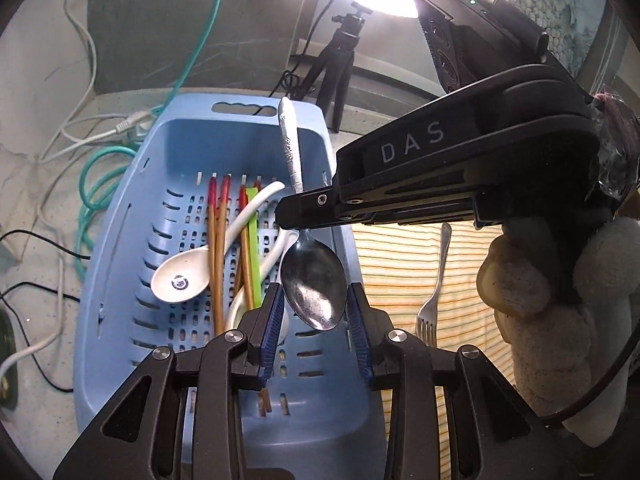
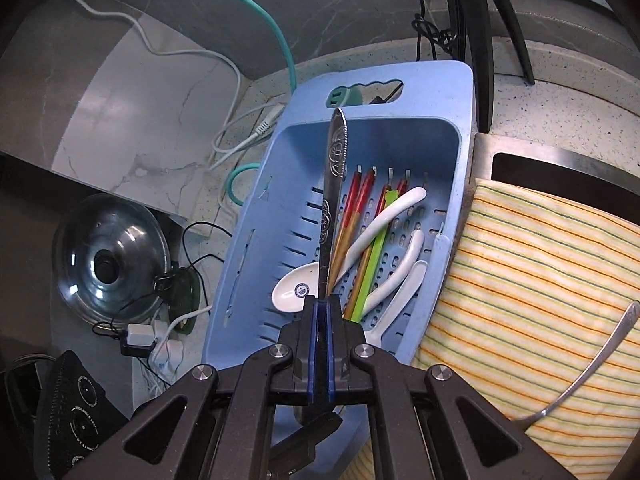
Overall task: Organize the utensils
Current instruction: 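Carry the metal spoon into the blue basket and open the right gripper, then move the right gripper back over the metal fork on the towel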
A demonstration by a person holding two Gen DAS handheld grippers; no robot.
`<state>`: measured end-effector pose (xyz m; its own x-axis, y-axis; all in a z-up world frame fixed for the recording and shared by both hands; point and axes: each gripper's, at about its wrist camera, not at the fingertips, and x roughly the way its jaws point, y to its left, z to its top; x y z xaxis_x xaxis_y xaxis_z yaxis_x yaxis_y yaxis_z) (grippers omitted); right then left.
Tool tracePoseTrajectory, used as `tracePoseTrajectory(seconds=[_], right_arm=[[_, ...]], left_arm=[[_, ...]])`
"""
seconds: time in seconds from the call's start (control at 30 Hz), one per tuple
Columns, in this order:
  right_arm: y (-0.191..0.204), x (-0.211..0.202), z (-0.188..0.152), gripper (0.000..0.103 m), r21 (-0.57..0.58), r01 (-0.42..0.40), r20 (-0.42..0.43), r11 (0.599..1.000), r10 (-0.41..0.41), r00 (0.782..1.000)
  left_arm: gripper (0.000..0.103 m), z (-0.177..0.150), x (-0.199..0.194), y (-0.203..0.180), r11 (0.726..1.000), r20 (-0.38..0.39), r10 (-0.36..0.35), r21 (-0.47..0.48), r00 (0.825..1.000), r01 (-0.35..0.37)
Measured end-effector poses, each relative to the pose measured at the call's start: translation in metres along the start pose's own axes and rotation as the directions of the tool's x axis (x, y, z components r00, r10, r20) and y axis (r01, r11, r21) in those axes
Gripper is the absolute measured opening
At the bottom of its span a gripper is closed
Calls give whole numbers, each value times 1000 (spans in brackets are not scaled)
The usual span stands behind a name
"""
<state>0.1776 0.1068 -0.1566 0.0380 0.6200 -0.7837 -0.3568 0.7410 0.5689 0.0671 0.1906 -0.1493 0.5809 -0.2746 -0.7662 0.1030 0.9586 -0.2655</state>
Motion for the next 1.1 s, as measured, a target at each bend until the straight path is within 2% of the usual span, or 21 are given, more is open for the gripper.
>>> tracePoseTrajectory(seconds=[0.13, 0.27, 0.3, 0.33, 0.37, 0.4, 0.43, 0.87, 1.1], right_arm=[[-1, 6, 3, 4, -8, 4, -10, 1000, -5, 1000], [1, 7, 7, 10, -26, 33, -7, 999, -33, 999], [1, 7, 7, 15, -27, 34, -9, 999, -34, 999], [1, 6, 8, 29, -26, 41, -5, 999, -41, 999], [0, 3, 8, 39, -26, 45, 9, 999, -44, 999], [0, 1, 8, 40, -30, 46, 19, 999, -45, 999], [1, -1, 9, 40, -39, 49, 25, 998, -48, 999], [1, -33, 4, 40, -88, 63, 84, 994, -55, 995], [-32, -75, -8, 40, -47, 26, 112, 999, -21, 993]], left_arm=[[31, 4, 8, 6, 1000, -14, -1, -11, 1000, 1], [32, 6, 13, 11, 999, -42, 21, -32, 999, -22], [32, 6, 14, 13, 999, -47, 23, -39, 999, -25], [32, 6, 14, 14, 999, -49, 29, -43, 998, -31], [33, 6, 14, 15, 998, -50, 38, -44, 998, -40], [40, 6, 14, 16, 998, -55, 48, -46, 997, -51], [43, 5, 14, 16, 997, -57, 56, -50, 997, -59], [43, 1, 0, 5, 997, -35, 73, -18, 997, -74], [43, -3, -11, -24, 997, -21, 65, 49, 998, -64]])
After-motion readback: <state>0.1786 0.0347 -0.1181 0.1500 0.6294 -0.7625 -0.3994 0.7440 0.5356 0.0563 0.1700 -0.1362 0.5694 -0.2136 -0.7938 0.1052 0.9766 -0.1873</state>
